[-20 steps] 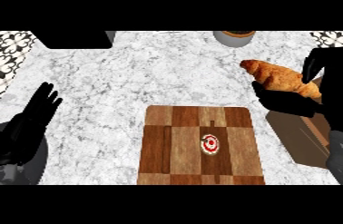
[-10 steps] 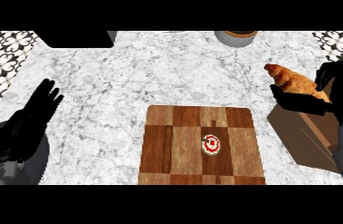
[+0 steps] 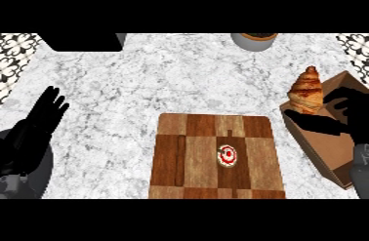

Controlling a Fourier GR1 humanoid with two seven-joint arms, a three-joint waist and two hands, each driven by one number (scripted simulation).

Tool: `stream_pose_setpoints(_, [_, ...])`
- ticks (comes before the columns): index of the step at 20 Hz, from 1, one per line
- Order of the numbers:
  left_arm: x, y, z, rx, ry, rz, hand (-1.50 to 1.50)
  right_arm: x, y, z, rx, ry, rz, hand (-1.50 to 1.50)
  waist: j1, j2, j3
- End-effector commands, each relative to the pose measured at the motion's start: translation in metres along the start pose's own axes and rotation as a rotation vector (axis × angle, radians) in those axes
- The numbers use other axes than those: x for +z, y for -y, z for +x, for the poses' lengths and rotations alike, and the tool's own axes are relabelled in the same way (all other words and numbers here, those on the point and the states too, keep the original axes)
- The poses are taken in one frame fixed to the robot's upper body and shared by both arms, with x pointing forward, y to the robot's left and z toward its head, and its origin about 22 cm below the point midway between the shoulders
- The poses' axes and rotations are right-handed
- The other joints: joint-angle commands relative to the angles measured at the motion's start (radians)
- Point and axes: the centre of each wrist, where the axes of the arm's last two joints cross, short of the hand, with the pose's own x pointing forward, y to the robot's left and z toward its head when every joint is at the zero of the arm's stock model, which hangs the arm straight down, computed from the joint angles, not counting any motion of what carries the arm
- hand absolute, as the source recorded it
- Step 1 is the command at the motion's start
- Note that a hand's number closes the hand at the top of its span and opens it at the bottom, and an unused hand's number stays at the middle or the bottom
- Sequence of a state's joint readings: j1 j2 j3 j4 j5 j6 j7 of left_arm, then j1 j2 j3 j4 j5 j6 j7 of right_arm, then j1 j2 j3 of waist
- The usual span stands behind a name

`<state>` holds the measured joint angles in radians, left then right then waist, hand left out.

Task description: Pick the croissant from the cutting board and place it in the cardboard box

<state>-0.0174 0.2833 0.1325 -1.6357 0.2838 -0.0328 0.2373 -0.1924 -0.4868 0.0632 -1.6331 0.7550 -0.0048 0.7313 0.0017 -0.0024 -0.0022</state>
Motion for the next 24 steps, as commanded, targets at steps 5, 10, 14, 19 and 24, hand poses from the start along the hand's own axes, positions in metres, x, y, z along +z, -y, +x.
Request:
stream_pose_setpoints(5, [0.003,-0.001,0.011,-0.011,-0.011,-0.004,0.00,0.012,-0.005,-0.014,-0.241,0.095,-0.133,-1.50,-0.005,0.001,0.003])
stream_pose_setpoints(10, [0.000,-0.007,-0.003,0.011,-0.018,0.023,0.00,0.014,0.007,-0.025,-0.574,0.014,-0.314,-1.50,-0.019,0.001,0.003])
stream_pose_setpoints(14, [-0.006,0.000,0.003,-0.006,-0.019,0.020,0.00,0.028,0.036,-0.049,-0.698,0.014,-0.350,-1.50,-0.023,0.000,0.003])
stream_pose_setpoints(19, [-0.005,-0.003,0.012,0.009,-0.015,0.014,0.00,0.030,0.074,-0.113,-0.772,-0.006,-0.365,-1.50,-0.020,0.000,0.003])
stream_pose_setpoints(24, [0.004,-0.004,-0.003,-0.002,-0.014,0.011,0.00,0.054,0.096,-0.161,-0.828,0.014,-0.374,-1.50,-0.017,-0.001,0.003])
